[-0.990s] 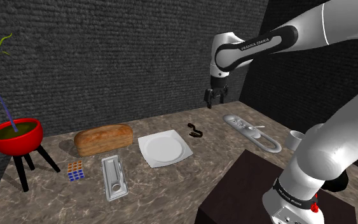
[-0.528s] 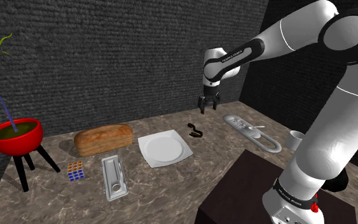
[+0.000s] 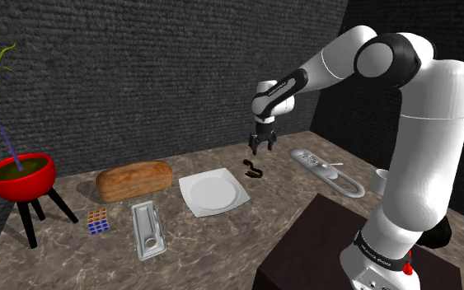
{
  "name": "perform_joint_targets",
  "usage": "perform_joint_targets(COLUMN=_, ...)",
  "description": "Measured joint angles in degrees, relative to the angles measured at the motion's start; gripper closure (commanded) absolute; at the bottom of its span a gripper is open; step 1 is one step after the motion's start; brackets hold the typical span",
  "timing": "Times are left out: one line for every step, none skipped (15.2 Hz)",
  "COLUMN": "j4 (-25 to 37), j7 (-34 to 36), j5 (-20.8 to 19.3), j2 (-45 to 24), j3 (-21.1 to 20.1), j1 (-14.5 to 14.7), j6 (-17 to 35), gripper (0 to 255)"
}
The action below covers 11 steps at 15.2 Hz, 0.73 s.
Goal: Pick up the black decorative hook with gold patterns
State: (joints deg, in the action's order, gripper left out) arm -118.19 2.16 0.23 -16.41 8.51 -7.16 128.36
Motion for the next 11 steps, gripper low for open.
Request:
perform_joint_targets(j4=1.7, j7=-0.2, j5=0.6, j2=-2.2, j3=-0.1, j1=-0.3, j6=0.3, gripper=0)
perform_joint_targets(j4=3.6, j7=-0.6, j5=1.2, j2=-4.8, j3=-0.1, j1=-0.7, j6=0.8, gripper=0)
perform_joint_targets(j4=4.9, j7=-0.8, j5=1.8, j2=-7.1, j3=-0.2, j1=-1.1, j6=1.5, gripper=0)
perform_joint_targets(j4=6.9, j7=-1.1, j5=2.4, j2=-9.4, j3=-0.3, j1=-1.6, j6=1.7, gripper=0)
perform_joint_targets(j4=9.6, j7=-1.3, j5=3.0, j2=-12.1, j3=-0.5, j1=-2.1, j6=1.5, gripper=0)
perform_joint_targets(j4=11.4, j7=-1.7, j5=3.4, j2=-14.1, j3=-0.5, j1=-2.7, j6=1.5, gripper=0)
perform_joint_targets(j4=12.9, j7=-1.8, j5=3.9, j2=-15.9, j3=-0.6, j1=-3.0, j6=1.6, gripper=0)
perform_joint_targets(j4=15.4, j7=-2.1, j5=4.3, j2=-18.4, j3=-0.8, j1=-3.6, j6=1.4, gripper=0)
perform_joint_targets(j4=18.0, j7=-2.3, j5=4.8, j2=-20.9, j3=-0.9, j1=-4.1, j6=1.0, gripper=0)
perform_joint_targets(j4=19.5, j7=-2.5, j5=5.1, j2=-22.7, j3=-1.0, j1=-4.6, j6=1.1, gripper=0)
perform_joint_targets(j4=20.5, j7=-2.5, j5=5.3, j2=-23.8, j3=-1.1, j1=-4.8, j6=1.2, gripper=0)
